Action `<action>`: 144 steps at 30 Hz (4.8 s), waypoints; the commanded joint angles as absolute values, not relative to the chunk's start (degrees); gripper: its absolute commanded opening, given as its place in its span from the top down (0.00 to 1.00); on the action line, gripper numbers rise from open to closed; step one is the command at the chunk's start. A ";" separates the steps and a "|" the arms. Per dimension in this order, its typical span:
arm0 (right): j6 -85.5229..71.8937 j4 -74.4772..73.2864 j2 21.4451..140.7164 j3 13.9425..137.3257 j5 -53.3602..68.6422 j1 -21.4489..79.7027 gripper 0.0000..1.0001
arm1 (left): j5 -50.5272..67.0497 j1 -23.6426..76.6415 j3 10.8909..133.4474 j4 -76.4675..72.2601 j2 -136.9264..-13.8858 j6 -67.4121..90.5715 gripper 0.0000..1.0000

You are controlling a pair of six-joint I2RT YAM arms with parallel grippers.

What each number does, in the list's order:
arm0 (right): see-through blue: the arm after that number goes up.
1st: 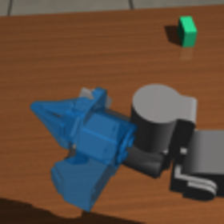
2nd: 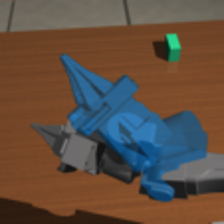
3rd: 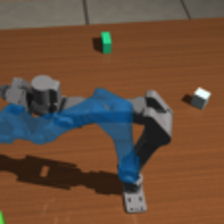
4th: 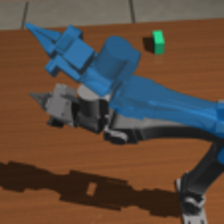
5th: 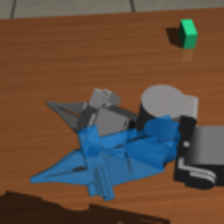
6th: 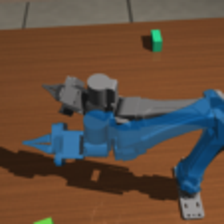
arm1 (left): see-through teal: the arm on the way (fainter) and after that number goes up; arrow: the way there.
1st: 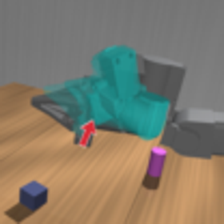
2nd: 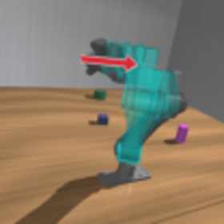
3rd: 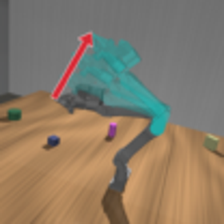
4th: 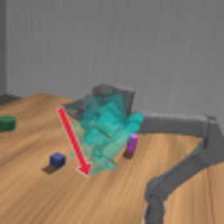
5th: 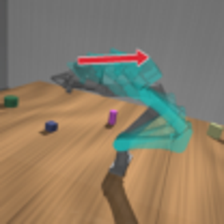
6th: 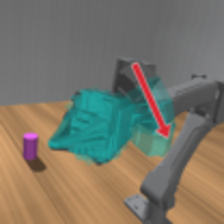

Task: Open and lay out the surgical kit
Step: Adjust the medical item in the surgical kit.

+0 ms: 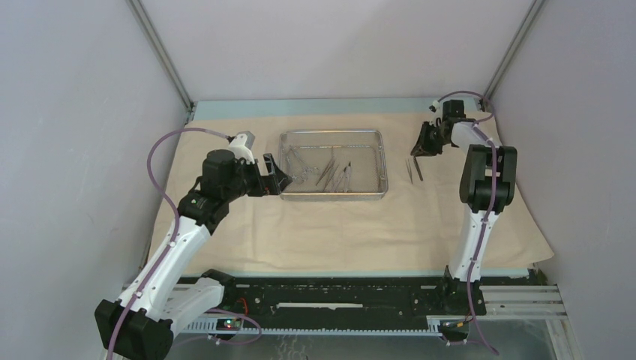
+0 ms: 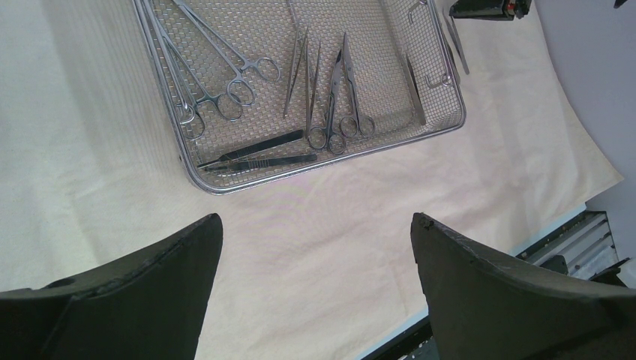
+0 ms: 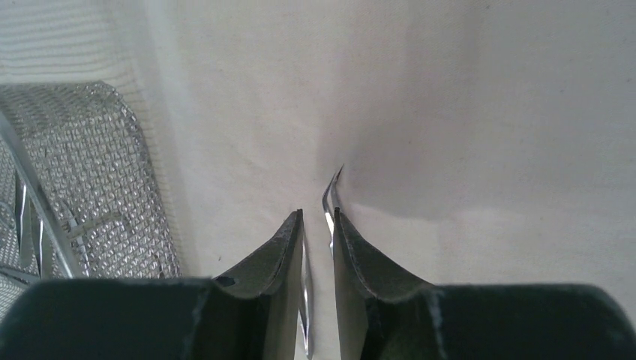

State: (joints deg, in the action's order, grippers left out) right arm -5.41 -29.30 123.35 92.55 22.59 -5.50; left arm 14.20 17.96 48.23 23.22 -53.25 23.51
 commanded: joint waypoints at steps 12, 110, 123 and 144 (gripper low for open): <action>-3.35 -33.64 127.36 100.15 20.65 -5.10 0.71 | 14.96 17.49 48.95 21.36 -53.26 23.49 0.00; -7.55 -36.72 130.30 103.18 -37.24 15.02 0.87 | 14.52 17.49 48.78 21.45 -53.06 23.55 0.00; -7.60 -37.82 130.88 104.42 -36.69 15.21 0.87 | 14.49 17.51 48.82 21.44 -53.00 23.55 0.00; -6.79 -42.60 135.81 110.88 -44.51 15.24 0.96 | 14.33 17.49 48.77 21.45 -53.08 23.47 0.00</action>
